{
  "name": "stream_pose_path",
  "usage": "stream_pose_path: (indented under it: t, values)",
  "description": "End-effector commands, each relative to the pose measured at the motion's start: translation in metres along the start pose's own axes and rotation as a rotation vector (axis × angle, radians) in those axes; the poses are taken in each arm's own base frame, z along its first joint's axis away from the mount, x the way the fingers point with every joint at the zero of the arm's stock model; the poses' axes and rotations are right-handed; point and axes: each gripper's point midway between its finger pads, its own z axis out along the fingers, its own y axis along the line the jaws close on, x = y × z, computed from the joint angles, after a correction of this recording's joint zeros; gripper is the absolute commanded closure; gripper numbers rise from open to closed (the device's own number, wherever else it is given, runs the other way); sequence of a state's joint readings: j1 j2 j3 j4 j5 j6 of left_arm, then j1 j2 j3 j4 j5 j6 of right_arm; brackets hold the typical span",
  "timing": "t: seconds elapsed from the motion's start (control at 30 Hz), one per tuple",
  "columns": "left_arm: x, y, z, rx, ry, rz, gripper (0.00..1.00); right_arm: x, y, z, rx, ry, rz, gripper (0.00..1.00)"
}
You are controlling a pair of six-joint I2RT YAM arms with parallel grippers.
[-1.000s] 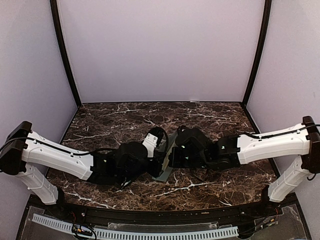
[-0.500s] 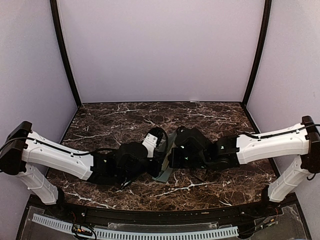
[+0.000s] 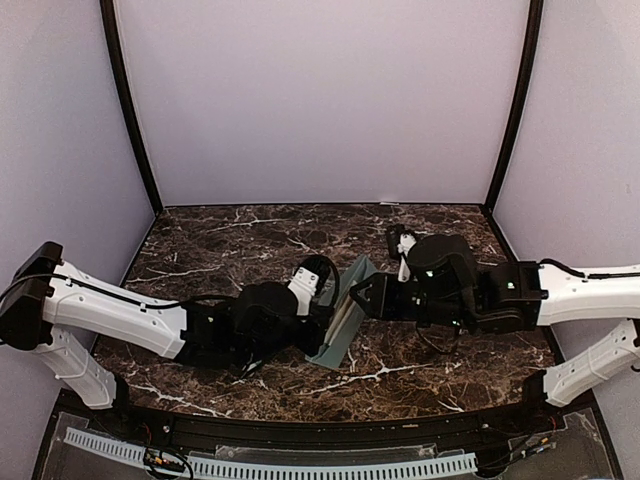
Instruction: Place the letter into the envelope and seal it
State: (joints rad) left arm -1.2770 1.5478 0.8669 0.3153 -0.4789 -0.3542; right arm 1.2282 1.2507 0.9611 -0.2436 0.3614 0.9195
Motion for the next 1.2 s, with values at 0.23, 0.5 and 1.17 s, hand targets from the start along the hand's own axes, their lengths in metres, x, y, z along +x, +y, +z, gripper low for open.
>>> stream_pose_path:
  t: [0.23,0.5,1.17]
  values:
    - [-0.007,-0.03,-0.012,0.221,0.11,-0.117,1.0,0.006,-0.04,-0.04,-0.032,-0.112,-0.075,0.49]
    - [0.038,0.001,0.024,0.159,0.263,-0.154,1.0,0.028,-0.052,-0.03,-0.078,-0.107,-0.146,0.57]
    - [0.083,0.04,0.053,-0.096,0.378,-0.061,0.97,0.072,-0.06,0.054,0.046,-0.003,-0.253,1.0]
